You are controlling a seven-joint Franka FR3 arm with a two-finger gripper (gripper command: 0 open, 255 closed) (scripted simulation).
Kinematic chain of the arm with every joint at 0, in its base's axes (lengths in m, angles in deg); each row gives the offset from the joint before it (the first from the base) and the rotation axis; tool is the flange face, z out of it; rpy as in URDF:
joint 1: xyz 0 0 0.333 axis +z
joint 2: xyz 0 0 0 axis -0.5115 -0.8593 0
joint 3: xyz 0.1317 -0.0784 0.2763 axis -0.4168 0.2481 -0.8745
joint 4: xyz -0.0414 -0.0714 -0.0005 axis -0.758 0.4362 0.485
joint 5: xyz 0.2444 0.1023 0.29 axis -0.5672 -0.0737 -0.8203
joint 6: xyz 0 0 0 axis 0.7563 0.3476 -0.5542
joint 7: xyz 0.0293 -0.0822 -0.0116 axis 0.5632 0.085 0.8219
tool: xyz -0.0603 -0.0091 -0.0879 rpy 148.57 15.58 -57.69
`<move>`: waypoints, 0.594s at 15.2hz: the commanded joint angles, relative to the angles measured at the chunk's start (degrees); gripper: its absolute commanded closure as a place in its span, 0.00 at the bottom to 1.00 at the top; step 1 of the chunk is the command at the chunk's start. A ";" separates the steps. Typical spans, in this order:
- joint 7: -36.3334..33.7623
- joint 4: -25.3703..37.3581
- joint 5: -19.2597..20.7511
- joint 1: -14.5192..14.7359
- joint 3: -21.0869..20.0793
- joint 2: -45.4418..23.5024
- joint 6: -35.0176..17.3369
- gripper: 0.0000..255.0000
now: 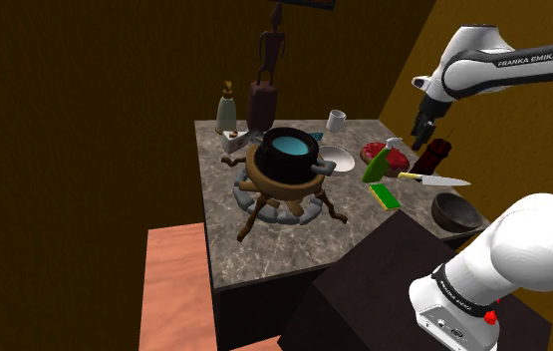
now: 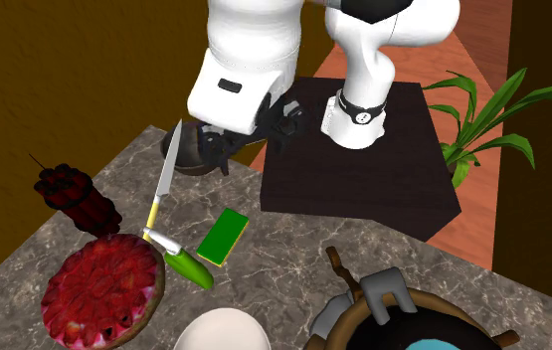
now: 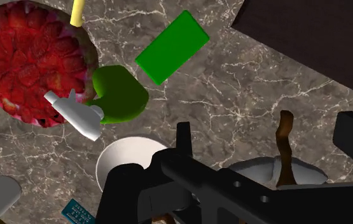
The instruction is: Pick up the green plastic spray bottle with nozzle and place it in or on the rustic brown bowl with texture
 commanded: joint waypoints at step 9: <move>34.23 13.70 -14.91 7.16 13.92 -26.58 -13.80 0.00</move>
